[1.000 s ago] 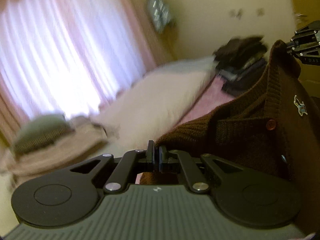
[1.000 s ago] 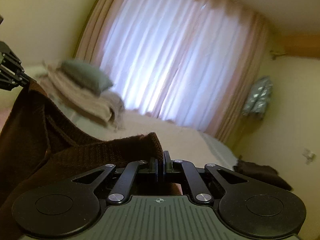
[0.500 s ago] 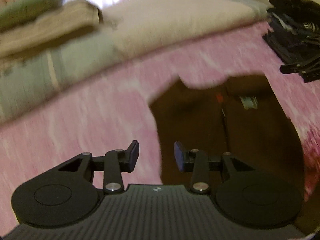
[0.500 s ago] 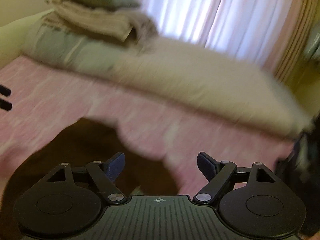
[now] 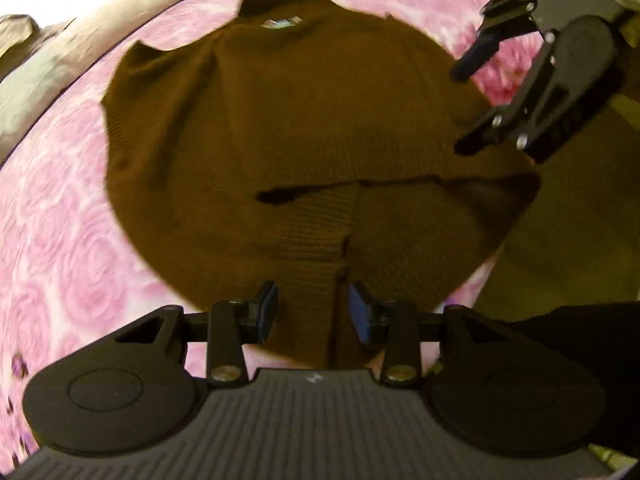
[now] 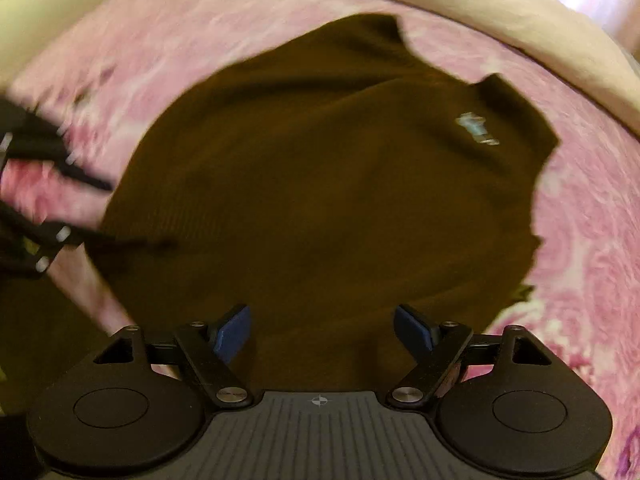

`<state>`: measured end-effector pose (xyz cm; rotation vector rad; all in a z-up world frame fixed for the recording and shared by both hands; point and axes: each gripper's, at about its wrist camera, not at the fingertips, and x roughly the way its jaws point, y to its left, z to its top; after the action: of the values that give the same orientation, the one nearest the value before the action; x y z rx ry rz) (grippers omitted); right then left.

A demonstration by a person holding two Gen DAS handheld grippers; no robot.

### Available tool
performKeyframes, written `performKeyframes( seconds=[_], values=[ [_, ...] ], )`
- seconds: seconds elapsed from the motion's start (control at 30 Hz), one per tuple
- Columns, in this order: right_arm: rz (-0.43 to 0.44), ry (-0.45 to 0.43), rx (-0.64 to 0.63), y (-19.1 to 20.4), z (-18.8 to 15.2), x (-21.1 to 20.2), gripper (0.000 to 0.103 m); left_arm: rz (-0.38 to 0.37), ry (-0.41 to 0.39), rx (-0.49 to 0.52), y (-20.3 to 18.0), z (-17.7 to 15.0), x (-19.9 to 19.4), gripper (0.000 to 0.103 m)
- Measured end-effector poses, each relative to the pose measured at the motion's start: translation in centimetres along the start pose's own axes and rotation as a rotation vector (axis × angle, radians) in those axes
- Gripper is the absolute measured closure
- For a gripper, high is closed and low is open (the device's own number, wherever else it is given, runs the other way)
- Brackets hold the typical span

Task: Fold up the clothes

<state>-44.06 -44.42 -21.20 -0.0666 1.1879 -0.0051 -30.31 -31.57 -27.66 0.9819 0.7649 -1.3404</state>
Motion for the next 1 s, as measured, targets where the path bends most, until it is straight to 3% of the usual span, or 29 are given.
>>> performKeyframes(
  seconds=[0.17,0.23,0.27,0.3,0.33,0.37,0.53,0.67,0.77,1.0],
  values=[
    [-0.076,-0.001,-0.104,3.0,-1.3,3.4,0.042,0.081,-0.013,0.091,-0.7,0.1,2.8,0.065],
    [-0.097,0.002,-0.168,3.8,-1.4,4.3,0.042,0.095,-0.009,0.139,-0.8,-0.2,2.7,0.080],
    [-0.107,0.004,-0.205,4.2,-1.4,4.6,0.042,0.119,0.004,0.167,-0.9,-0.4,2.5,0.098],
    [-0.116,0.011,-0.222,4.3,-1.4,4.6,0.045,0.134,0.012,0.165,-0.7,-0.7,2.0,0.098],
    [-0.125,0.020,-0.226,4.1,-1.5,4.5,0.058,0.141,0.017,0.135,-0.1,-1.1,1.3,0.098],
    [-0.134,0.029,-0.231,3.9,-1.5,4.3,0.095,0.147,0.021,0.105,0.5,-1.5,0.6,0.099],
    [-0.238,0.001,-0.085,-1.5,-2.9,-0.5,0.095,0.210,0.014,-0.021,3.6,-3.6,-5.6,0.100],
    [-0.286,0.064,0.175,-6.4,-7.1,-3.7,0.095,0.188,0.047,-0.112,3.9,-6.0,-8.2,0.100],
    [-0.295,0.119,0.357,-9.4,-10.2,-5.1,0.095,0.158,0.075,-0.142,3.6,-6.7,-7.7,0.100],
    [-0.234,0.183,0.507,-9.7,-12.6,-2.4,0.095,0.090,0.141,-0.198,3.0,-7.9,-6.1,0.100]
  ],
)
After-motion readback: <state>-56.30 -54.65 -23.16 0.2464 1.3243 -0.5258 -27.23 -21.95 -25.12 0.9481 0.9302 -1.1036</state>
